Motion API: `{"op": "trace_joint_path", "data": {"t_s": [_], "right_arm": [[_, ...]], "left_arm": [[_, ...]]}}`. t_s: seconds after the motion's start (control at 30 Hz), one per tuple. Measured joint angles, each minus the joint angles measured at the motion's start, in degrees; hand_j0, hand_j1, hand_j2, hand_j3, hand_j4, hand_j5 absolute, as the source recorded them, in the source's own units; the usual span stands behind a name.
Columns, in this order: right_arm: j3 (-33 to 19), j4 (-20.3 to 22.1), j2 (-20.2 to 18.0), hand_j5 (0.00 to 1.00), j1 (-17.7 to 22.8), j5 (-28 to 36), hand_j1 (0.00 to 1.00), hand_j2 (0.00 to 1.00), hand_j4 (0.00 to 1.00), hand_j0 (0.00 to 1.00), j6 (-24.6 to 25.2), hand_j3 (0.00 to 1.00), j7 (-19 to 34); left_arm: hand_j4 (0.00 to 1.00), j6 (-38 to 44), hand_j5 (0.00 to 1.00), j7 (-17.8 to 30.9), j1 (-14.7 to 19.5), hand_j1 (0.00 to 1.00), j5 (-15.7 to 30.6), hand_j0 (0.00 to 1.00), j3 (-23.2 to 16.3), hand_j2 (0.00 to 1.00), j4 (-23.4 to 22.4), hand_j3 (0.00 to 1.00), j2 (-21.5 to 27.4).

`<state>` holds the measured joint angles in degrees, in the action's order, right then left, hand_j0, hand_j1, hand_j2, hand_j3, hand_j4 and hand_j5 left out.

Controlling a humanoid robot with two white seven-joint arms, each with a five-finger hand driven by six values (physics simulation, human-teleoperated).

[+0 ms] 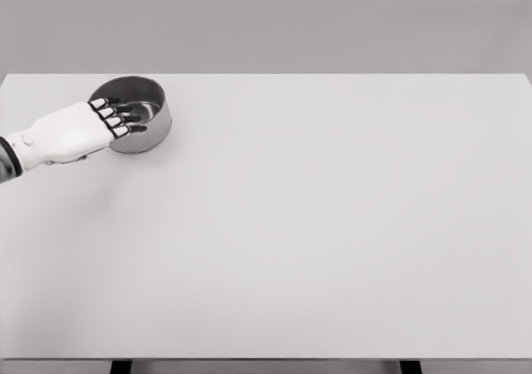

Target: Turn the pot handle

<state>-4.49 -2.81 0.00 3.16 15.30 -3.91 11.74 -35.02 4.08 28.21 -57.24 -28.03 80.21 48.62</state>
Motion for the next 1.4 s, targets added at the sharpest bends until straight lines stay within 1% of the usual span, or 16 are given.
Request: {"op": "trace_joint_path", "data": {"t_s": [0.4, 1.2, 1.4], "right_arm": [[0.00, 0.00, 0.00, 1.00, 0.00, 0.00, 1.00, 1.00, 1.00, 1.00, 0.03, 1.00, 0.00], [0.00, 0.00, 0.00, 1.00, 0.00, 0.00, 1.00, 1.00, 1.00, 1.00, 0.02, 1.00, 0.02], [0.00, 0.00, 0.00, 1.00, 0.00, 0.00, 1.00, 1.00, 1.00, 1.00, 0.01, 1.00, 0.00]], "left_arm": [[1.00, 0.00, 1.00, -0.09, 0.26, 1.00, 0.00, 1.00, 1.26, 1.00, -1.59, 1.00, 0.44], [1.00, 0.00, 1.00, -0.09, 0.18, 1.00, -0.08, 1.00, 4.55, 1.00, -7.68, 1.00, 0.23], [1.00, 0.00, 1.00, -0.09, 1.23, 1.00, -0.07, 1.00, 5.06, 1.00, -9.82, 1.00, -0.16]]}}
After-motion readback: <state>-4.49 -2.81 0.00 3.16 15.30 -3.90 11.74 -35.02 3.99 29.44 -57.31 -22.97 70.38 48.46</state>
